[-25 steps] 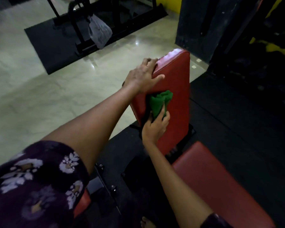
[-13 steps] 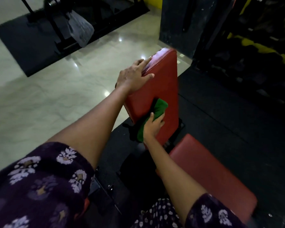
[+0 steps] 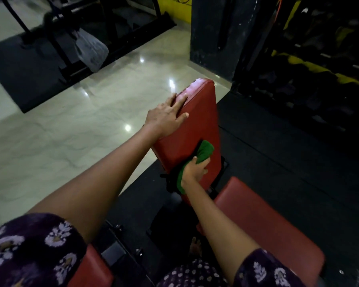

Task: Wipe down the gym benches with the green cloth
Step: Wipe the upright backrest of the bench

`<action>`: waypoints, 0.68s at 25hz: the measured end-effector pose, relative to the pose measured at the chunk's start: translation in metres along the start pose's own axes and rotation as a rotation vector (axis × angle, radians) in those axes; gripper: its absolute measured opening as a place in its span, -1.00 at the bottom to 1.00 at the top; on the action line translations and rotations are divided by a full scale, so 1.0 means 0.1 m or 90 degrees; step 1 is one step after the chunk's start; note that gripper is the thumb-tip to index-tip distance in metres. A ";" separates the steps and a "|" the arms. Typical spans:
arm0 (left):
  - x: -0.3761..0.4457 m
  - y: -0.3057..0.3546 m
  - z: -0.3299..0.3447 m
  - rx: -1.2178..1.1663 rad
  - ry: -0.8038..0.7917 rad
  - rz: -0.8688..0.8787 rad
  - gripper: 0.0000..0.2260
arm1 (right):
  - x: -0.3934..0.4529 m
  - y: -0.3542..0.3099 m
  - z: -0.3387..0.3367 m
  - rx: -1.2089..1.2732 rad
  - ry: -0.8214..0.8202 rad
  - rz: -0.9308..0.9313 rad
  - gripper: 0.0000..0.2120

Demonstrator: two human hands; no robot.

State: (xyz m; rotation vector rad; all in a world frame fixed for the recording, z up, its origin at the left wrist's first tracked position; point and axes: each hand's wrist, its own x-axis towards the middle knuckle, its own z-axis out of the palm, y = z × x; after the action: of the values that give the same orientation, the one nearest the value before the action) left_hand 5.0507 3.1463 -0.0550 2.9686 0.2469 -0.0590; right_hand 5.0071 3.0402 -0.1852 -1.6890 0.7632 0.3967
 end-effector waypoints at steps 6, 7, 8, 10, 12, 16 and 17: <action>0.01 -0.02 0.00 0.031 0.004 0.002 -0.47 | -0.27 0.03 0.02 -0.019 -0.048 -0.159 -0.46; 0.02 -0.01 -0.02 0.035 0.003 0.004 -0.47 | -0.21 0.04 0.01 -0.014 -0.034 -0.138 -0.46; 0.05 0.00 -0.05 0.033 -0.004 0.005 -0.47 | -0.12 0.03 0.00 0.008 -0.021 -0.088 -0.47; 0.18 0.02 -0.17 0.013 -0.018 0.011 -0.46 | 0.01 -0.06 -0.03 0.075 -0.018 0.008 -0.47; 0.32 0.06 -0.25 -0.024 -0.018 0.034 -0.41 | -0.04 -0.17 -0.01 0.083 -0.037 0.006 -0.47; 0.48 0.17 -0.21 -0.115 0.033 0.020 -0.37 | -0.38 -0.07 0.10 0.048 -0.051 -0.127 -0.45; 0.52 0.19 -0.18 -0.119 0.032 0.013 -0.33 | -0.36 0.03 0.12 0.053 -0.038 -0.136 -0.45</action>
State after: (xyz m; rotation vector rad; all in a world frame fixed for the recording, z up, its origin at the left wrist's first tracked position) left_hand 5.1057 3.1390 -0.0366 2.7883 0.2156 0.0396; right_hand 4.9808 3.0613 -0.1680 -1.6542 0.5419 0.2614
